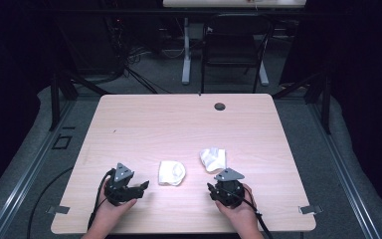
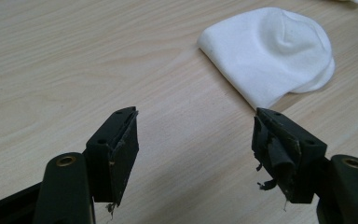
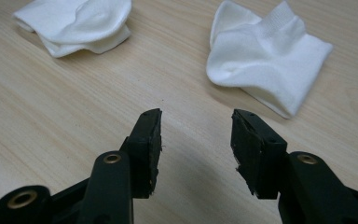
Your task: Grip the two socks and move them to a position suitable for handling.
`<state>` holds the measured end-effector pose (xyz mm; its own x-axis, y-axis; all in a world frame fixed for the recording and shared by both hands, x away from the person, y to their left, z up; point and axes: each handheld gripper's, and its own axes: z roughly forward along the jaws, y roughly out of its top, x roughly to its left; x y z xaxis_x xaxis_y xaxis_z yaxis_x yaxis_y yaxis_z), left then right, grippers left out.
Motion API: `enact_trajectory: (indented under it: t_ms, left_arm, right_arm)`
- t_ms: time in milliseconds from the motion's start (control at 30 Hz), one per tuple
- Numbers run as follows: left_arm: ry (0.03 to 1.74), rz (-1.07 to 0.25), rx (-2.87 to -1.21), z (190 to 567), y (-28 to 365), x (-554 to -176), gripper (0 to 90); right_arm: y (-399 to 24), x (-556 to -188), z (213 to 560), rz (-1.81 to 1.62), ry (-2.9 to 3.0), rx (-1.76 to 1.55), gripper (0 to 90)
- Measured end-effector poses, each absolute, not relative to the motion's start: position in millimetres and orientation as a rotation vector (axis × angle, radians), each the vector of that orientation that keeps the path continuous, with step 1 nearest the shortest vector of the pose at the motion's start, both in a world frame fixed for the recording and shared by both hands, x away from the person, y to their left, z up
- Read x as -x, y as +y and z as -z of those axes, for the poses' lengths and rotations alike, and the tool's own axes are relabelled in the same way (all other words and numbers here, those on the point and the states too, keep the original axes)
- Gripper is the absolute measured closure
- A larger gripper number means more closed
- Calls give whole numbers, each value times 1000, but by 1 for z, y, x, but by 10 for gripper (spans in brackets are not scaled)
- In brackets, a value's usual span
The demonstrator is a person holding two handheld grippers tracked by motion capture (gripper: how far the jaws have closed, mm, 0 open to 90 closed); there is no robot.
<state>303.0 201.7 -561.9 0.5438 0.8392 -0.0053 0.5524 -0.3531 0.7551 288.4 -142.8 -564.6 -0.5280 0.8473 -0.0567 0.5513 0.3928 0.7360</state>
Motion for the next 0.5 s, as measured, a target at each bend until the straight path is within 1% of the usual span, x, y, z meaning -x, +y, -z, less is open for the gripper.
enact_trajectory:
  t_ms: [233, 333, 400, 467, 500]
  left_arm:
    - [1113, -529, -2050, 562, 202, -303, 324]
    - [1100, -562, -2027, 562, 203, -301, 354]
    - [1083, -552, -2021, 563, 203, -301, 367]
    - [1061, -531, -2009, 563, 201, -300, 381]
    - [1055, -529, -2002, 563, 200, -300, 381]
  right_arm:
    - [-138, -288, 567, -921, 2217, -1174, 546]
    - [-136, -287, 566, -915, 2213, -1221, 548]
    - [-136, -286, 566, -955, 2211, -1229, 584]
    - [-136, -285, 565, -951, 2215, -1232, 591]
    - [-135, -284, 563, -949, 2224, -1226, 611]
